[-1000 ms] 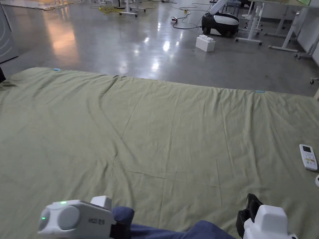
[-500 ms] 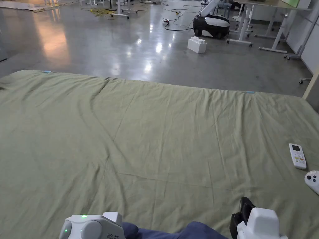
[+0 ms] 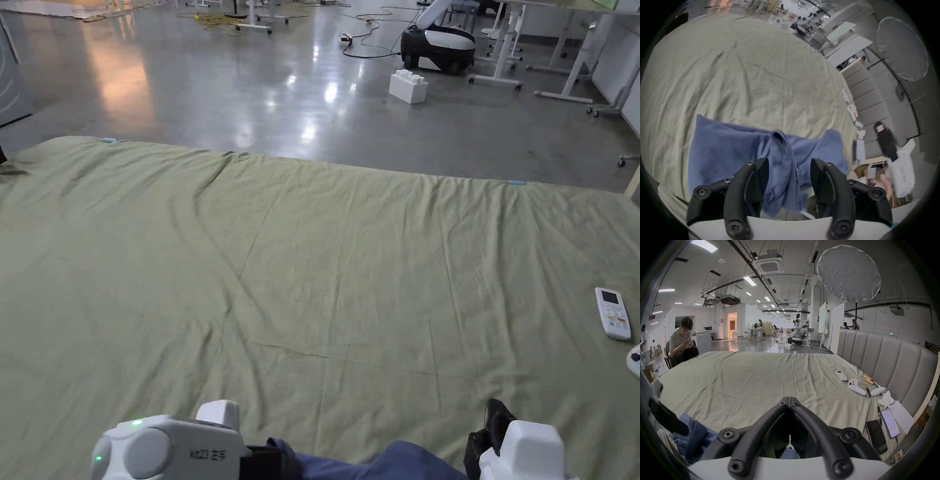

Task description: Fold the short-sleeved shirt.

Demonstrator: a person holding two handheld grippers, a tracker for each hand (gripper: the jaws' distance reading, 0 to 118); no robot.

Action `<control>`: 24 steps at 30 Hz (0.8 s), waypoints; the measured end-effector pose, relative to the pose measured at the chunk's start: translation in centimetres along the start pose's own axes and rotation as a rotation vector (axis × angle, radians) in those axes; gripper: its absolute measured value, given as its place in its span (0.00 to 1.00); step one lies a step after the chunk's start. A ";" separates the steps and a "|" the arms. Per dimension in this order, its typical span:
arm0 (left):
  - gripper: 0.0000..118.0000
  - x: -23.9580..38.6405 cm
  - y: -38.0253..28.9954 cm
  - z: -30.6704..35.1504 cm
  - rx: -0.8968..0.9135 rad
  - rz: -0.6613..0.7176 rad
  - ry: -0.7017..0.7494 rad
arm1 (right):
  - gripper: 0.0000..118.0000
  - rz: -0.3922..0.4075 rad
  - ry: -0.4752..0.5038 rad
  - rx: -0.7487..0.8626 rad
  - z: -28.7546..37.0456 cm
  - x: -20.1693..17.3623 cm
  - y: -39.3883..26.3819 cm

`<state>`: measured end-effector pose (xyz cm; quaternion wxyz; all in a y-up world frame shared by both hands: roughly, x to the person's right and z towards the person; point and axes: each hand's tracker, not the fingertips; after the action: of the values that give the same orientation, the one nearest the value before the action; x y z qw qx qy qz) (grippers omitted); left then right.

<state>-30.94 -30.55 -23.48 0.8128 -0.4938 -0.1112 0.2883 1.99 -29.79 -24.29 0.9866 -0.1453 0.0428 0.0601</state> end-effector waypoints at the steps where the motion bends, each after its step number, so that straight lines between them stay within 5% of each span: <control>1: 0.45 -0.1 0.2 0.7 0.018 0.003 -0.011 | 0.00 0.000 -0.002 -0.001 0.0 0.1 0.0; 3: 0.41 -0.6 0.5 1.8 0.054 -0.003 -0.005 | 0.01 -0.003 -0.003 -0.003 0.0 0.2 0.0; 6: 0.17 -1.3 0.7 2.0 0.081 -0.021 0.069 | 0.01 -0.004 -0.005 -0.006 -0.1 0.4 -0.1; 10: 0.09 -2.3 0.3 0.4 0.012 -0.032 0.130 | 0.01 -0.004 -0.006 -0.010 0.0 0.5 -0.2; 18: 0.08 0.1 -3.9 -4.3 -0.168 -0.101 0.059 | 0.01 -0.001 -0.003 -0.026 -0.1 0.2 -0.8; 24: 0.08 1.0 -6.0 -7.0 -0.137 -0.048 0.013 | 0.00 -0.002 0.006 -0.034 -0.1 -0.1 -1.1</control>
<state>-24.69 -37.21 -21.76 0.7844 -0.5474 -0.1372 0.2574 2.06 -30.86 -24.05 0.9839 -0.1625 0.0444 0.0593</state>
